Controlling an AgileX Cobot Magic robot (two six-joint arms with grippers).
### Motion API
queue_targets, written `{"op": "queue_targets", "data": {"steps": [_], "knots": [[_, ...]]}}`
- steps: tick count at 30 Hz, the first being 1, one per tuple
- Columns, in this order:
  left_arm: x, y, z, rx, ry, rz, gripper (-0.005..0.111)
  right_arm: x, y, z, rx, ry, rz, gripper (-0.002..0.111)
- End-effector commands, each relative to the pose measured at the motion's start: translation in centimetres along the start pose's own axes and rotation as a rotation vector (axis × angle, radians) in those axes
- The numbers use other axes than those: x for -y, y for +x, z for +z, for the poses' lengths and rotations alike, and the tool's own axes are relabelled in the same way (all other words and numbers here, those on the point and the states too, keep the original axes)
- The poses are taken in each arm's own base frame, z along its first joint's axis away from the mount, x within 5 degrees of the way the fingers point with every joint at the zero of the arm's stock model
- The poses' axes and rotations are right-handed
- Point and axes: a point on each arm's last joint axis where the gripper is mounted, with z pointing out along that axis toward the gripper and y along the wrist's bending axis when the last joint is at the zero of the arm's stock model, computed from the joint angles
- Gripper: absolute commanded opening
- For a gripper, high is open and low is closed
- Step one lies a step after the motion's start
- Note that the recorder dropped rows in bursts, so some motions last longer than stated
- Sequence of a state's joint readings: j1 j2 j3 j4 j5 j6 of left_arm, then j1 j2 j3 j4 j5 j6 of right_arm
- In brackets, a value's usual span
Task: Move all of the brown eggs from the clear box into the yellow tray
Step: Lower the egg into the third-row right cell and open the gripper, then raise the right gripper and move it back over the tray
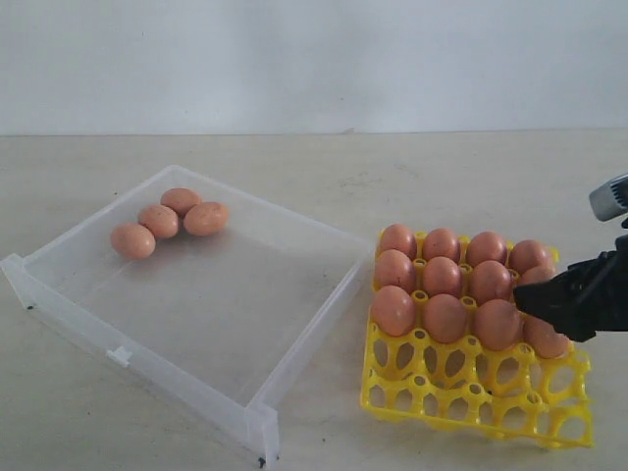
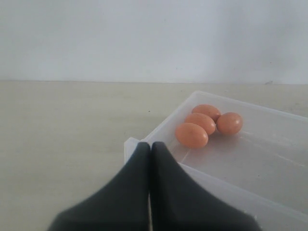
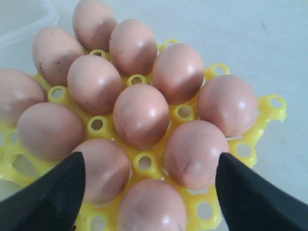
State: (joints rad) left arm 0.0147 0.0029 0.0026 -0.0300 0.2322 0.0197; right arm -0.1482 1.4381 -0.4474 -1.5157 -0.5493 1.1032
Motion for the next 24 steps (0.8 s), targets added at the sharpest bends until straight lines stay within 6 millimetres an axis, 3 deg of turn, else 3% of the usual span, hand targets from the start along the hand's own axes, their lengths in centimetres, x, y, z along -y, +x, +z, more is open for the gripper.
{"op": "queue_targets", "data": {"steps": [1, 8, 11, 15, 18, 19, 20, 21, 22, 23, 24], "knots": [[0.0, -0.1, 0.0, 0.005, 0.006, -0.004, -0.004, 0.2, -0.2, 0.0, 0.011, 0.010, 0.005, 0.072], [0.0, -0.1, 0.0, 0.005, 0.006, -0.004, -0.004, -0.4, -1.0, -0.1, 0.102, -0.068, 0.065, 0.063], [0.0, -0.1, 0.0, 0.005, 0.006, -0.004, -0.004, -2.4, -2.6, -0.6, 0.257, -0.285, 0.086, 0.042], [0.0, -0.1, 0.0, 0.005, 0.006, -0.004, -0.004, -5.5, -6.3, -1.4, 0.480, -0.541, 0.021, 0.001], [0.0, -0.1, 0.0, 0.005, 0.006, -0.004, -0.004, -8.5, -10.3, -1.0, 0.583, -0.602, -0.048, 0.000], [0.0, -0.1, 0.0, 0.005, 0.006, -0.004, -0.004, -11.3, -13.1, -0.3, 0.594, -0.571, -0.138, 0.000], [0.0, -0.1, 0.0, 0.005, 0.006, -0.004, -0.004, -13.0, -14.1, 0.2, 0.586, -0.556, -0.185, 0.000], [0.0, -0.1, 0.0, 0.005, 0.006, -0.004, -0.004, -16.1, -16.4, 1.4, 0.553, -0.443, -0.304, 0.000], [0.0, -0.1, 0.0, 0.005, 0.006, -0.004, -0.004, -17.3, -17.0, 2.4, 0.519, -0.385, -0.351, 0.000], [0.0, -0.1, 0.0, 0.005, 0.006, -0.004, -0.004, -19.9, -18.2, 5.2, 0.422, -0.244, -0.492, 0.000], [0.0, -0.1, 0.0, 0.005, 0.006, -0.004, -0.004, -20.5, -18.4, 6.7, 0.359, -0.175, -0.525, 0.000]]}}
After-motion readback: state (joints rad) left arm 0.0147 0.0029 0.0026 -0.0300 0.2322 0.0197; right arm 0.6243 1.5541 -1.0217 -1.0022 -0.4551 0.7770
